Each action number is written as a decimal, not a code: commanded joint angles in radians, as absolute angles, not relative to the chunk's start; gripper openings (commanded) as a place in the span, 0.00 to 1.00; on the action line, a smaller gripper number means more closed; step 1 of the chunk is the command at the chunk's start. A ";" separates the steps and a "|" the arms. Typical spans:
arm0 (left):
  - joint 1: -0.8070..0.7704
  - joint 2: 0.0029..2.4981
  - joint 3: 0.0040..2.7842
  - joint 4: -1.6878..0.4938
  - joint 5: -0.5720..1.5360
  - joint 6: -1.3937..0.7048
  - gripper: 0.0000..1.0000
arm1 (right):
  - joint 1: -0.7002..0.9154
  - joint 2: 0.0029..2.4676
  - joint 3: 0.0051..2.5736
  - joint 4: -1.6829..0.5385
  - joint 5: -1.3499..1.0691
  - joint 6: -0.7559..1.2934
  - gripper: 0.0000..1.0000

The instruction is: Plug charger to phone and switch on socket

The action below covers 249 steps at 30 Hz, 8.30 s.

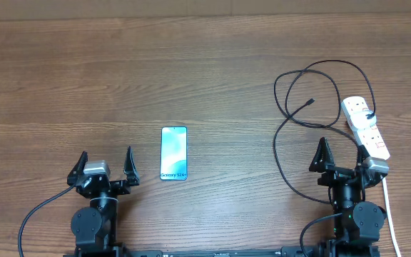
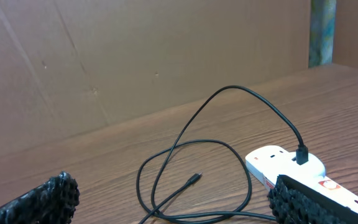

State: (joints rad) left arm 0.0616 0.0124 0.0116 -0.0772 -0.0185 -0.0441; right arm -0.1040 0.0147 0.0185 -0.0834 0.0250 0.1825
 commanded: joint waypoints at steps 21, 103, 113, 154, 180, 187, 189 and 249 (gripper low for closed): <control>0.065 0.004 0.004 -0.055 -0.034 -0.022 1.00 | -0.107 0.003 0.008 -0.081 0.017 0.166 1.00; -0.276 1.648 1.686 -1.397 0.149 -0.313 0.99 | -0.107 0.003 0.008 -0.081 0.017 0.166 1.00; -0.276 1.781 1.660 -1.444 0.147 -0.346 0.99 | -0.107 0.003 0.008 -0.081 0.017 0.167 1.00; -0.324 1.833 1.173 -0.897 0.070 -0.280 1.00 | -0.107 0.003 0.008 -0.081 0.017 0.167 1.00; -0.381 1.833 1.088 -0.841 0.053 -0.428 0.99 | -0.107 0.003 0.008 -0.081 0.017 0.167 1.00; -0.381 1.833 1.068 -0.807 0.045 -0.435 1.00 | -0.107 0.003 0.008 -0.081 0.017 0.166 1.00; -0.381 1.833 1.068 -0.806 0.027 -0.435 1.00 | -0.107 0.003 0.008 -0.081 0.017 0.166 1.00; -0.380 1.898 1.068 -0.754 0.020 -0.479 1.00 | -0.107 0.003 0.008 -0.081 0.017 0.166 1.00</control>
State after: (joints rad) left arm -0.3801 1.8442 1.0870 -0.7723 0.0029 -0.4732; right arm -0.1043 0.0147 0.0185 -0.0834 0.0227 0.1822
